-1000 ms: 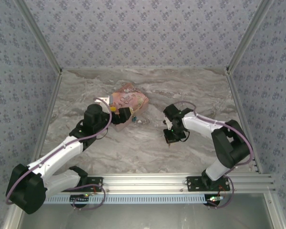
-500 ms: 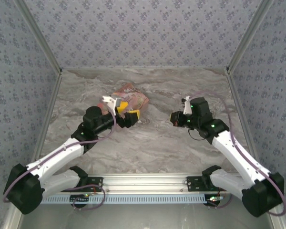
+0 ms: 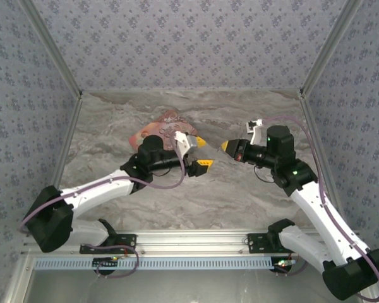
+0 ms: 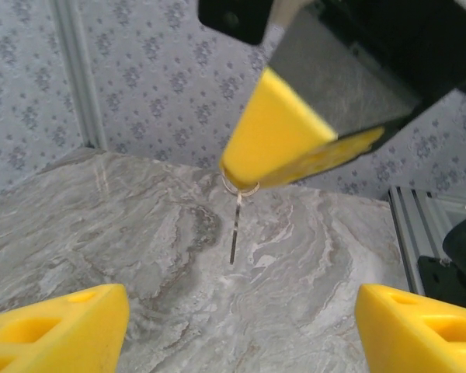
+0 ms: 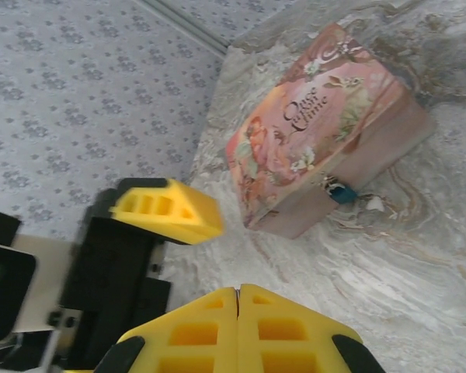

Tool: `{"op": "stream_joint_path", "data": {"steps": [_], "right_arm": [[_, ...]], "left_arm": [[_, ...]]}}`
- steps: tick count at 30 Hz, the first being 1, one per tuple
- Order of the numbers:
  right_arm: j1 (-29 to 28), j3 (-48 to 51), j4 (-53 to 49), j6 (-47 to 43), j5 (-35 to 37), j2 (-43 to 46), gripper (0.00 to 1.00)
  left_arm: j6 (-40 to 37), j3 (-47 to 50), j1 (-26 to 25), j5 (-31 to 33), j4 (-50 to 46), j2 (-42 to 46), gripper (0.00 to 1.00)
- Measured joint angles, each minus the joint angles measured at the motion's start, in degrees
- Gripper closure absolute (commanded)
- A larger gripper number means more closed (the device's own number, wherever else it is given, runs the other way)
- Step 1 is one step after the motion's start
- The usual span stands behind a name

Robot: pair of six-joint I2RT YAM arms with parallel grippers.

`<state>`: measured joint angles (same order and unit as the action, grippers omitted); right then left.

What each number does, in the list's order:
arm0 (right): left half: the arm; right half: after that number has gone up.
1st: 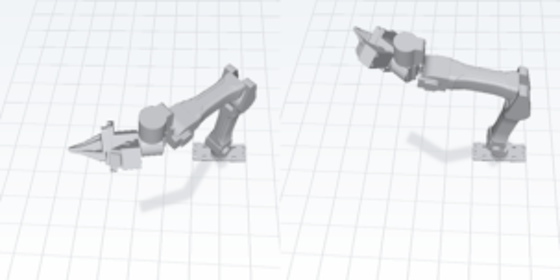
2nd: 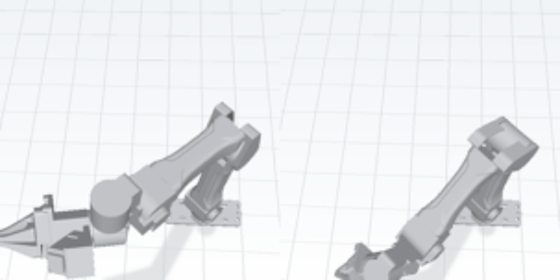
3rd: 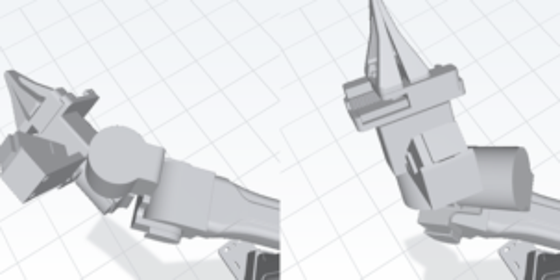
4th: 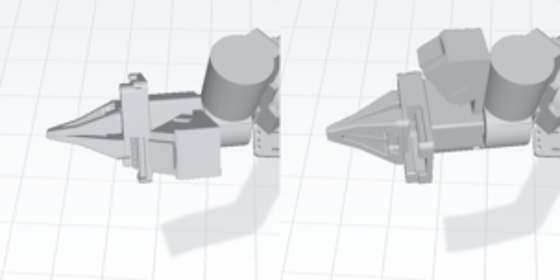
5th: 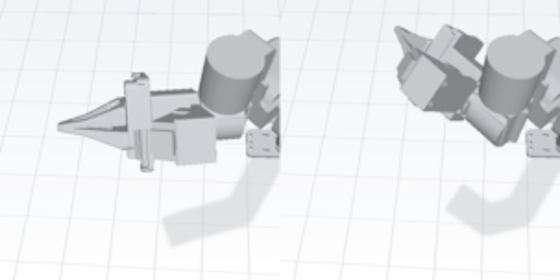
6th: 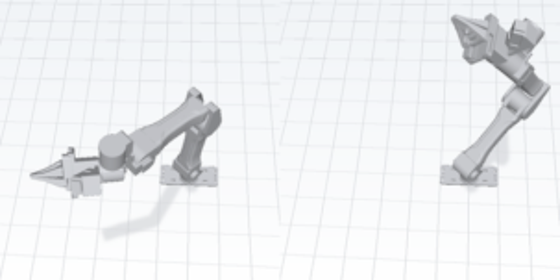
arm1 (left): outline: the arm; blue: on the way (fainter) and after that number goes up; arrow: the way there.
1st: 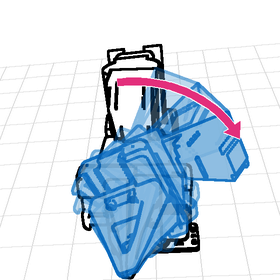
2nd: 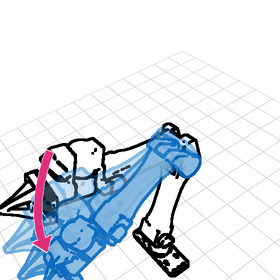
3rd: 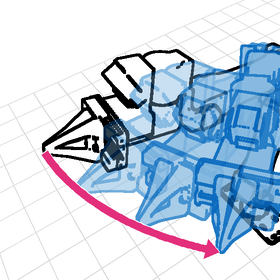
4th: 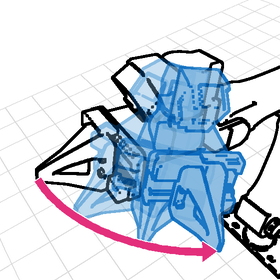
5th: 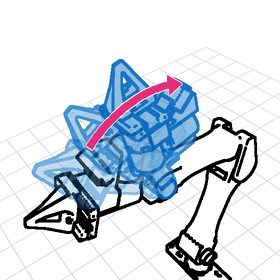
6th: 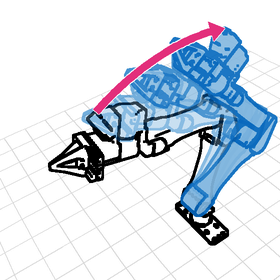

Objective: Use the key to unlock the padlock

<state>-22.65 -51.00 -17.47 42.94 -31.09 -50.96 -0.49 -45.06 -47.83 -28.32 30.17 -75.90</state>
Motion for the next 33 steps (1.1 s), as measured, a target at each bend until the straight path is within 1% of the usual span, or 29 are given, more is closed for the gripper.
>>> {"op": "stream_joint_path", "data": {"steps": [2, 8, 14, 20, 21, 23, 24, 28, 30, 33], "right_arm": [[-0.3, -0.4, 0.2, 0.4, -0.7, 0.2, 1.00], [-1.5, -0.9, 0.4, 1.2, -1.3, 0.2, 1.00], [-1.9, -0.9, 0.4, 1.2, -1.3, 0.2, 1.00], [-2.4, -0.9, 0.5, 1.2, -1.3, -0.4, 1.00], [-2.5, -0.9, 0.5, 1.2, -1.3, -0.5, 1.00], [-2.5, -1.0, 0.4, 1.2, -1.1, -0.5, 1.00], [-2.5, -1.1, 0.1, 1.1, -1.0, -0.5, 0.96], [-2.2, -2.6, -3.4, -2.2, -0.6, 0.0, 0.71], [-1.6, -4.0, -6.4, -6.1, 0.3, 0.9, 0.61], [-1.1, -6.8, -10.8, -14.0, 1.7, 3.1, 0.40]], "left_arm": [[-1.1, -0.9, -0.5, -0.5, 0.1, -1.7, 0.29], [-3.3, -2.8, -0.7, -0.9, 0.2, -4.1, 0.44], [-4.3, -3.8, -0.7, -1.4, 0.1, -4.1, 0.66], [-4.6, -4.5, -0.7, -2.4, 0.0, -4.1, 0.93], [-4.9, -4.6, -0.7, -2.6, -0.2, -4.1, 0.96], [-5.3, -4.8, -0.7, -2.6, -0.5, -4.1, 0.97], [-5.5, -4.9, -0.7, -2.6, -0.8, -4.1, 0.98], [-8.0, -5.7, -0.9, -2.5, -3.7, -3.7, 0.99], [-10.0, -6.1, -1.0, -2.5, -7.1, -2.7, 0.99], [-13.8, -7.3, -1.0, -2.5, -14.1, -0.8, 1.00]]}}
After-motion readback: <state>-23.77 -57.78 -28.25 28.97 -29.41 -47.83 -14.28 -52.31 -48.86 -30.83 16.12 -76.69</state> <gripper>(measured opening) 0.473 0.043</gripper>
